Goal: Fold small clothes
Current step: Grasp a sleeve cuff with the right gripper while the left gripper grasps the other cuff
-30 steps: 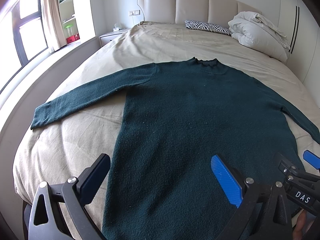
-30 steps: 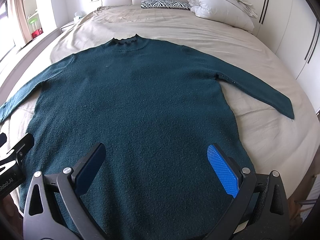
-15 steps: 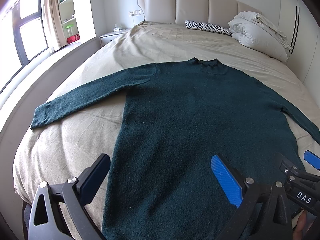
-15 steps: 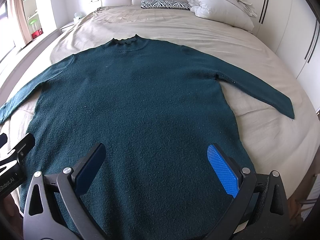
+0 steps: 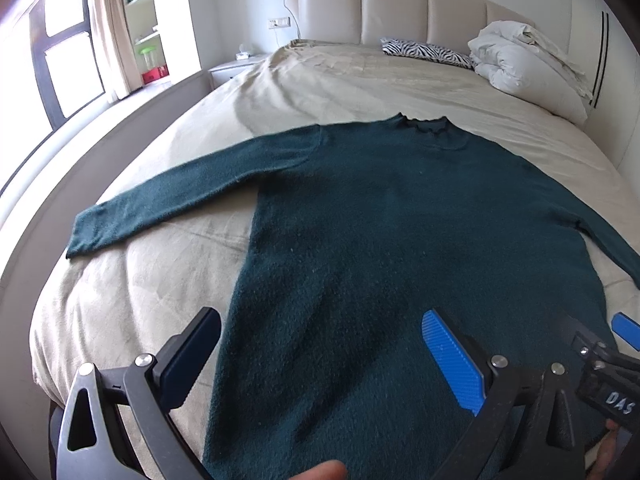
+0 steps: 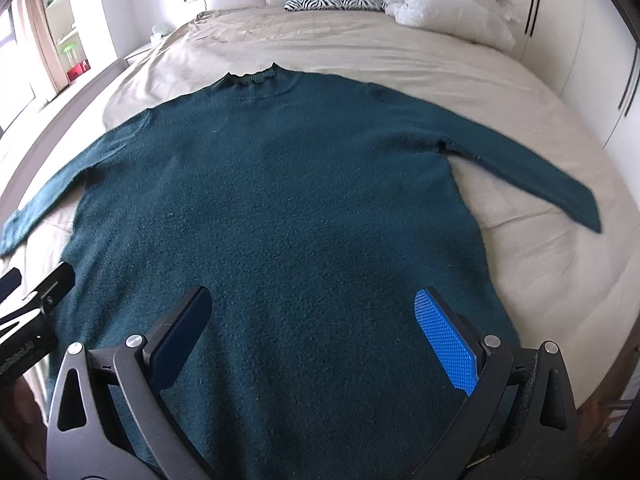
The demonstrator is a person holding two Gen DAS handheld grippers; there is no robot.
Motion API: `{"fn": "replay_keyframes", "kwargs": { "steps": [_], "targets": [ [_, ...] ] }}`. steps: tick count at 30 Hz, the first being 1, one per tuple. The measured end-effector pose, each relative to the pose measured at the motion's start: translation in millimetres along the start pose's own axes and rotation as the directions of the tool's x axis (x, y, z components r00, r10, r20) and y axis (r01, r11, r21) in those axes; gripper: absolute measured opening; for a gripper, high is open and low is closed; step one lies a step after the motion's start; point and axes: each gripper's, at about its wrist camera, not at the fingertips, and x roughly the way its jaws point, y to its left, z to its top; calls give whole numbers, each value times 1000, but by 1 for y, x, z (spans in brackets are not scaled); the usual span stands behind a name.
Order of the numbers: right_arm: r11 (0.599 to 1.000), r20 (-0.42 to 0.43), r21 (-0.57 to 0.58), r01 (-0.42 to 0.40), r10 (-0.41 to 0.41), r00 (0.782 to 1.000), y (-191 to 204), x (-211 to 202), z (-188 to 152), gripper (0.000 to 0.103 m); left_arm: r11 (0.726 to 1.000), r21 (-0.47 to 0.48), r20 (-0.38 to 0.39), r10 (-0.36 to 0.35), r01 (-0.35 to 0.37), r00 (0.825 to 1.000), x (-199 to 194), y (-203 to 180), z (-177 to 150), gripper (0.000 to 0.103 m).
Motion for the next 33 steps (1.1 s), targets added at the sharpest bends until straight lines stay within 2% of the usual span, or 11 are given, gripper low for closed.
{"fn": "replay_keyframes", "kwargs": {
  "steps": [5,8,11,14,17,20,22,24,27,31,33],
  "targets": [
    [989,-10,125,-81,83,997,-47,8,16,101,997,-21,-2,-77,77,997,13,-1,8,103],
    [945,67,302,-125,110,992,-116,7,29,101,984,-64,-18,-166,164,986,27,0,20,103],
    [825,164,526,-207,140,976,-207,11,32,97,981,-66,21,-181,182,983,36,-7,33,103],
    [656,210,718,-231,113,971,-299,24,23,80,979,-38,106,-196,201,975,39,-19,47,103],
    [467,228,851,-241,84,970,-379,46,5,71,982,18,50,-191,190,980,53,-42,62,103],
    [315,257,912,-264,66,964,-428,66,-16,67,979,-19,-12,-203,203,979,68,-52,75,103],
    [273,285,917,-291,63,956,-449,74,-21,58,976,-27,-10,-214,214,977,73,-59,80,103],
    [260,307,915,-310,52,950,-462,81,-19,56,969,-32,-19,-247,246,969,80,-66,86,103],
    [286,309,908,-306,33,950,-478,92,-4,51,950,-49,-43,-309,307,950,92,-75,90,101],
    [325,286,904,-277,22,958,-495,107,21,16,911,-66,-60,-411,407,910,101,-84,94,89],
    [366,262,897,-248,14,965,-493,108,40,8,889,-94,-77,-456,449,887,109,-86,94,81]
  ]
}}
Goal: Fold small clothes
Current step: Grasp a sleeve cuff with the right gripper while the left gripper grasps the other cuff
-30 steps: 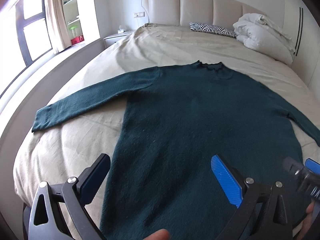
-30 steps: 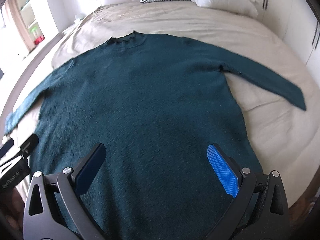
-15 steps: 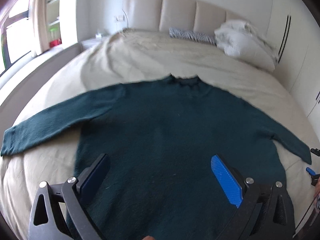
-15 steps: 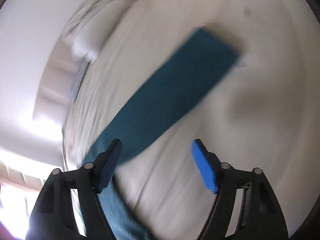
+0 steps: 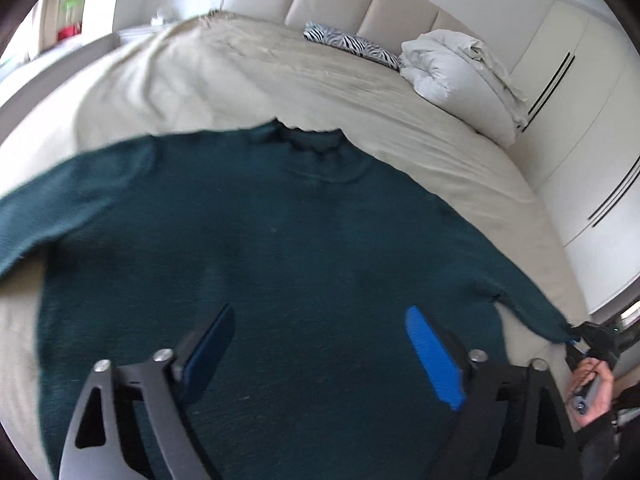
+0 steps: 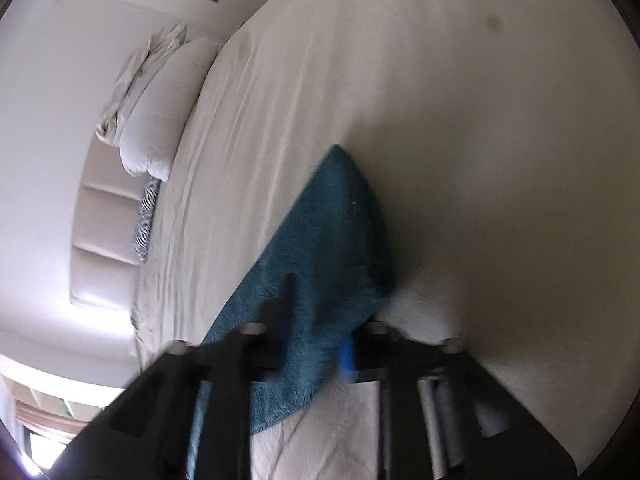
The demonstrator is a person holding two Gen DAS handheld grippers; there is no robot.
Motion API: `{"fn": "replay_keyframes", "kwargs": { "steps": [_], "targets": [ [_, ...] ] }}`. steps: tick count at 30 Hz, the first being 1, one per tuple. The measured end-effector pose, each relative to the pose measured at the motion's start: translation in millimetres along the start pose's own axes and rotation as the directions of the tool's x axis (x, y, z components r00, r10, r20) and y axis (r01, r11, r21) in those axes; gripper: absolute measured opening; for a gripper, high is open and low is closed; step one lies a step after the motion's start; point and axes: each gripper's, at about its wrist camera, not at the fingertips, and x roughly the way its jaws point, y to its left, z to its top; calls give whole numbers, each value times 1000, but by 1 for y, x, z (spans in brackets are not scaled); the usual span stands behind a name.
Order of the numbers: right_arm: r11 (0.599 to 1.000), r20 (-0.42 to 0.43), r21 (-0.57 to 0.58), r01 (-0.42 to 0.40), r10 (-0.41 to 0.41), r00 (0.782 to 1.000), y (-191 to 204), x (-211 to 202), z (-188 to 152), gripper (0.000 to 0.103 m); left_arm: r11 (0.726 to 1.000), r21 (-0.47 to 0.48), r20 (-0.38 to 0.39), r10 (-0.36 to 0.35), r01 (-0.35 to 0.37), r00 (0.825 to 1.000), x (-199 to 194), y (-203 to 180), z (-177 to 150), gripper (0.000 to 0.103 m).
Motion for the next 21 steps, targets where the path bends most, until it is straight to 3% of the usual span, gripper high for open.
{"fn": "replay_keyframes", "kwargs": {
  "steps": [2,5,10,11,15,17,20,21],
  "targets": [
    [994,21,-109,8,-6,1000,30,-2,-7,7,997,-39,-22,-60,59,998,7,4,2,71],
    [943,1,-331,-18,19,1000,99,-2,-31,7,988,-99,-31,-126,122,992,12,12,3,69],
    [743,-168,-648,-170,78,983,221,20,-135,7,958,-178,-12,-230,224,973,9,29,8,69],
    [680,-222,-700,-219,84,971,244,26,-168,7,949,-196,-4,-253,247,967,8,34,9,69],
    [496,-379,-792,-355,56,924,286,45,-287,7,909,-253,11,-339,330,941,6,50,5,69],
    [442,-431,-811,-383,-8,902,288,67,-330,7,896,-283,9,-355,343,935,9,58,1,69],
    [443,-506,-795,-415,-106,856,272,92,-370,15,867,-346,-4,-385,360,923,16,69,-8,77],
    [453,-526,-783,-427,-113,843,261,88,-386,25,854,-364,-7,-401,371,916,19,70,-10,80]
  ]
}}
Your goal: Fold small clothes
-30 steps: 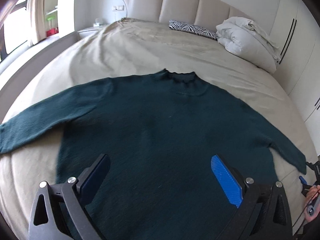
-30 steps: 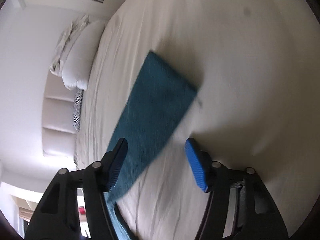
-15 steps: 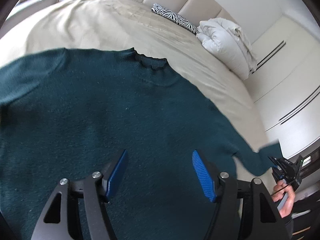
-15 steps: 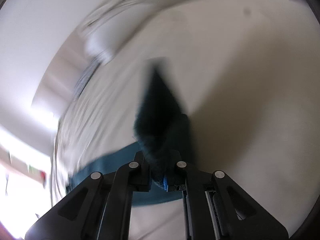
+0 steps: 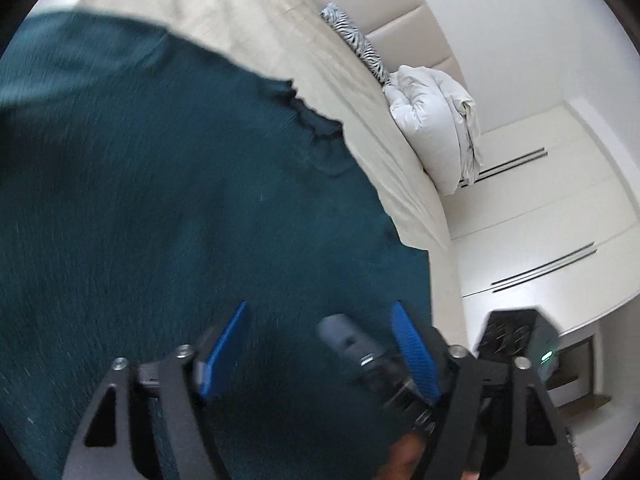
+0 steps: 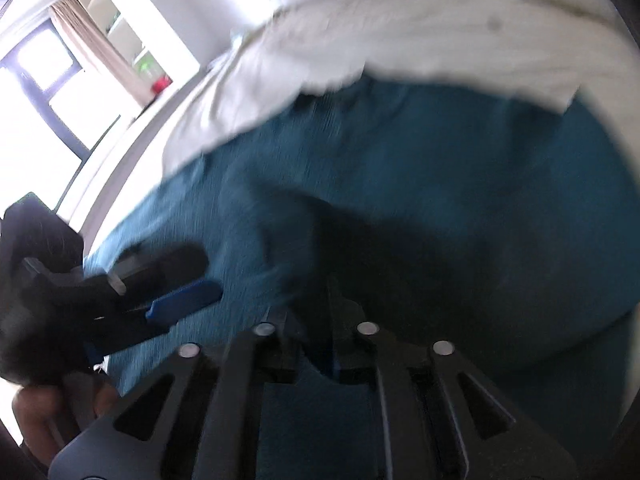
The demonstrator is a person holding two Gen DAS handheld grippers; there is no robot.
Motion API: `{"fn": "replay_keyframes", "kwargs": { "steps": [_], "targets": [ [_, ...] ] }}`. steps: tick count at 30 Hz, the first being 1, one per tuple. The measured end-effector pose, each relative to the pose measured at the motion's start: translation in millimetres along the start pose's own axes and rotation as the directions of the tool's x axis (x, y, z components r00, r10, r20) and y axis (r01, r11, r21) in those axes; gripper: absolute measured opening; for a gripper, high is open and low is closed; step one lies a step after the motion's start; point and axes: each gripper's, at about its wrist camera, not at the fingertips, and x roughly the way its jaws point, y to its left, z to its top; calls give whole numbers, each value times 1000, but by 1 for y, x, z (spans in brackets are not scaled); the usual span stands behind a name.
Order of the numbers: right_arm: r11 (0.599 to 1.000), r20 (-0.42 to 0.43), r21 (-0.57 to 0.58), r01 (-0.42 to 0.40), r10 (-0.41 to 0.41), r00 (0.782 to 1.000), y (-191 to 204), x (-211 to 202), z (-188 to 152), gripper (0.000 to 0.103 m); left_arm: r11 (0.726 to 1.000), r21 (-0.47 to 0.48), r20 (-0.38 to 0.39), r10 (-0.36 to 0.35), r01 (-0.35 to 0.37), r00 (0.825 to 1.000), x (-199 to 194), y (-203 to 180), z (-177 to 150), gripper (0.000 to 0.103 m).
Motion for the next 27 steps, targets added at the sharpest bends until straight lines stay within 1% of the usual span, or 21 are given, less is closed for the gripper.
{"fn": "replay_keyframes", "kwargs": {
  "steps": [1,2,3,4,6,7,8,9,10,11,12,13,14,16,17,18,19,22,23,26,27],
  "targets": [
    [1000,-3,7,-22,22,1000,1,1,-10,42,1000,-17,-7,-22,22,1000,1,2,-1,82],
    [999,3,12,-38,38,999,-6,-1,-7,53,998,-38,-12,-48,48,999,3,4,-3,83],
    [999,23,20,-48,48,999,-5,-7,-15,67,997,-52,-14,-59,58,998,4,4,-4,85],
    [998,49,30,-49,47,998,-5,-14,-22,72,997,-58,-17,-60,59,998,7,4,-5,85],
    [998,78,39,-40,37,996,-10,-28,-35,72,998,-46,-38,-38,36,999,16,1,-7,85],
    [998,86,48,-33,29,996,-3,-34,-55,72,999,-44,-50,-23,20,998,22,-1,-9,85],
    [997,94,67,-28,22,995,-9,-41,-57,72,999,-45,-59,-9,6,998,27,-3,-10,82],
    [993,105,115,-36,23,994,-20,-49,-61,72,999,-48,-63,-2,-1,998,30,-5,-11,74],
    [985,115,163,-56,37,993,-28,-56,-62,72,999,-47,-74,16,-20,997,35,-8,-11,58],
    [972,128,217,-87,60,990,-40,-60,-66,72,998,-45,-101,40,-45,994,43,-7,-8,47],
    [948,146,290,-134,95,985,-56,-63,-69,72,997,-44,-125,56,-62,991,51,-7,-7,28],
    [926,163,342,-160,110,981,-70,-66,-70,72,996,-37,-146,73,-79,987,56,-6,-6,12],
    [903,181,390,-182,119,976,-84,-68,-72,72,994,-20,-156,104,-109,982,60,-7,-4,7],
    [829,236,498,-253,151,960,-114,-75,-78,72,994,7,-151,110,-110,982,57,-11,2,9],
    [805,253,527,-273,158,955,-124,-75,-80,72,994,37,-125,107,-103,986,49,-15,8,9],
    [765,282,568,-304,166,945,-137,-77,-83,72,991,68,-98,119,-113,988,42,-21,14,9],
    [739,298,591,-324,173,939,-145,-79,-86,72,987,100,-68,131,-124,989,34,-27,22,9],
    [644,348,656,-394,205,915,-166,-78,-94,73,973,172,12,153,-153,988,15,-41,46,9],
    [620,361,668,-412,213,908,-168,-78,-93,73,969,192,34,154,-158,987,9,-45,52,9],
    [571,368,699,-431,230,901,-169,-70,-85,74,960,231,70,145,-158,987,-1,-53,64,9],
    [564,366,702,-435,238,900,-168,-66,-82,73,960,238,74,137,-151,988,-2,-54,65,9]
  ]
}}
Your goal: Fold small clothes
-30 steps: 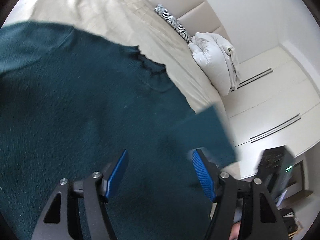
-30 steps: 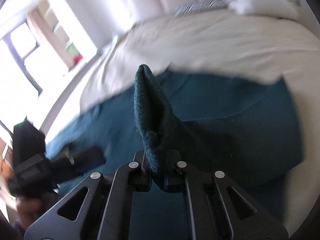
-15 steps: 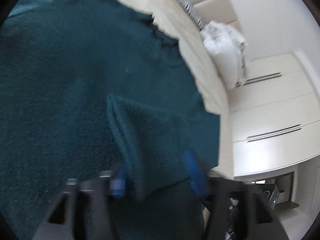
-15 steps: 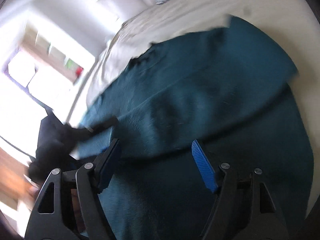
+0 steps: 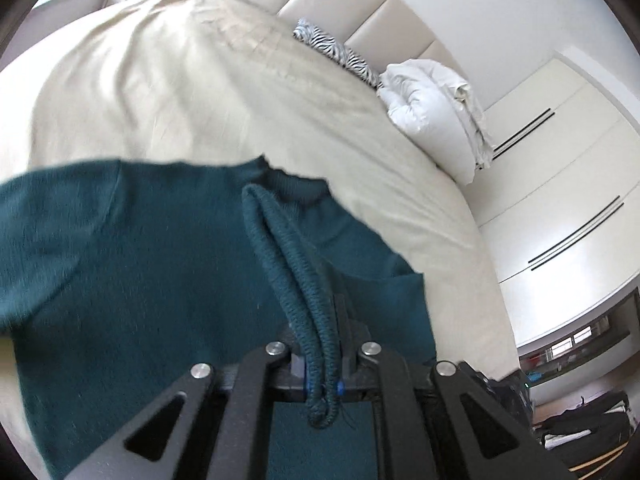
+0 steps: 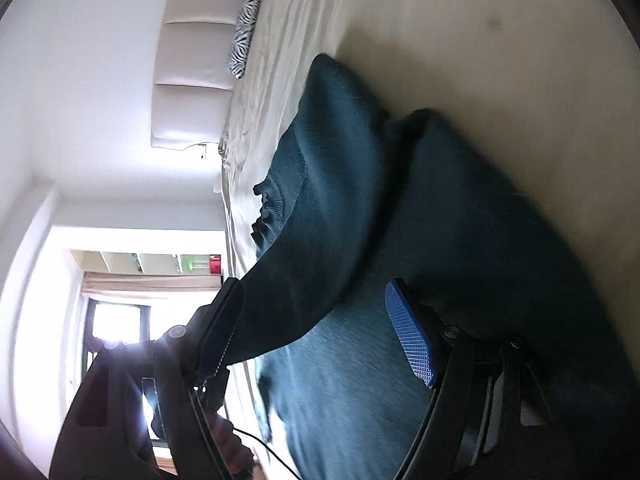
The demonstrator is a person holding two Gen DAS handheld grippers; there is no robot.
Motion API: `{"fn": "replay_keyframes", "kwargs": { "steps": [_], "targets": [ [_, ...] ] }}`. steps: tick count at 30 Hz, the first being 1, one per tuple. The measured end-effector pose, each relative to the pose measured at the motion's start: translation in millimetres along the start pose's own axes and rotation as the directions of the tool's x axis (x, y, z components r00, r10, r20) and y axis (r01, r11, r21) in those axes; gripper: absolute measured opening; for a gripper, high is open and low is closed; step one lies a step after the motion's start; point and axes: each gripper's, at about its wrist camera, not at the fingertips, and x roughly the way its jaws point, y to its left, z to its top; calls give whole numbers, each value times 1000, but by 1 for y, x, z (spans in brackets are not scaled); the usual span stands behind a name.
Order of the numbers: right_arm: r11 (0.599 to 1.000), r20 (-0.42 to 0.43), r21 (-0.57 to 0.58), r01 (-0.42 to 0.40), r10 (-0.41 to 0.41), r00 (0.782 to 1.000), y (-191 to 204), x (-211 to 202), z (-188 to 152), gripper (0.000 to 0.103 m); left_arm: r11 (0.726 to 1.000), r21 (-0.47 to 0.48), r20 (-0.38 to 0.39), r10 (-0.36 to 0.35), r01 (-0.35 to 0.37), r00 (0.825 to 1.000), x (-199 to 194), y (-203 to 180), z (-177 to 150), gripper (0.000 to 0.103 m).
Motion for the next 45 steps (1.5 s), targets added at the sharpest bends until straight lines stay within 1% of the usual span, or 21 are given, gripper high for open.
{"fn": "replay_keyframes", "kwargs": {
  "steps": [3,6,8,10,12,14,16,19,21,24,25,29,32,34,37,38,39,40,41,43,45],
  "targets": [
    [1000,5,2,-4,4,1000,10,12,10,73,1000,17,6,-5,5,1000,0,2,2,9],
    [998,21,57,-23,22,1000,14,28,26,73,1000,28,6,-3,3,1000,4,9,1,9],
    [997,55,75,-20,16,998,14,35,38,73,999,32,12,5,-6,1000,8,14,2,9],
    [997,115,69,-35,27,993,14,28,51,72,1000,19,13,12,-12,1000,13,21,3,9],
    [996,137,82,-31,19,990,11,17,58,72,1000,-1,14,4,-4,1000,15,29,4,9],
    [995,112,96,-34,23,993,10,7,57,72,1000,-5,13,-1,1,1000,17,33,4,9],
    [995,74,96,16,-23,997,12,2,47,74,1000,-9,18,-15,15,1000,16,32,4,9],
    [991,-24,102,86,-84,996,12,16,28,74,999,-11,34,-48,48,998,13,28,4,9],
    [991,-24,87,100,-98,995,9,19,23,74,998,2,40,-59,59,997,10,22,4,9],
    [994,33,102,37,-40,999,9,26,33,73,998,12,51,-63,62,997,6,20,7,9],
    [995,56,102,21,-27,998,9,22,38,73,998,8,56,-63,62,996,5,22,9,9],
    [998,172,54,-39,29,985,14,12,63,73,998,-14,62,-57,58,996,9,35,13,9],
    [992,200,77,-95,78,977,-2,2,70,68,999,-32,52,-40,42,998,22,46,11,9],
    [992,211,70,-108,91,973,-8,5,67,59,999,-38,39,-20,21,999,31,54,6,9],
    [989,227,57,-133,117,967,-16,5,64,49,999,-50,7,13,-13,1000,45,71,-7,9],
    [989,222,56,-134,118,968,-17,5,64,49,998,-60,-10,21,-21,1000,50,79,-12,10],
    [990,212,51,-131,117,970,-16,11,63,48,997,-66,-17,25,-26,1000,51,83,-16,11],
    [991,202,49,-122,109,973,-16,7,63,48,997,-73,-21,23,-25,1000,51,88,-20,13],
    [995,184,44,-92,82,980,-13,6,62,49,997,-80,-16,13,-14,1000,47,91,-23,13],
    [999,172,26,-47,41,984,-11,-6,55,51,997,-76,-2,21,-21,1000,40,93,-24,14],
    [999,167,34,-16,10,986,-9,-21,48,52,995,-96,3,30,-29,1000,33,97,-23,16]
  ]
}}
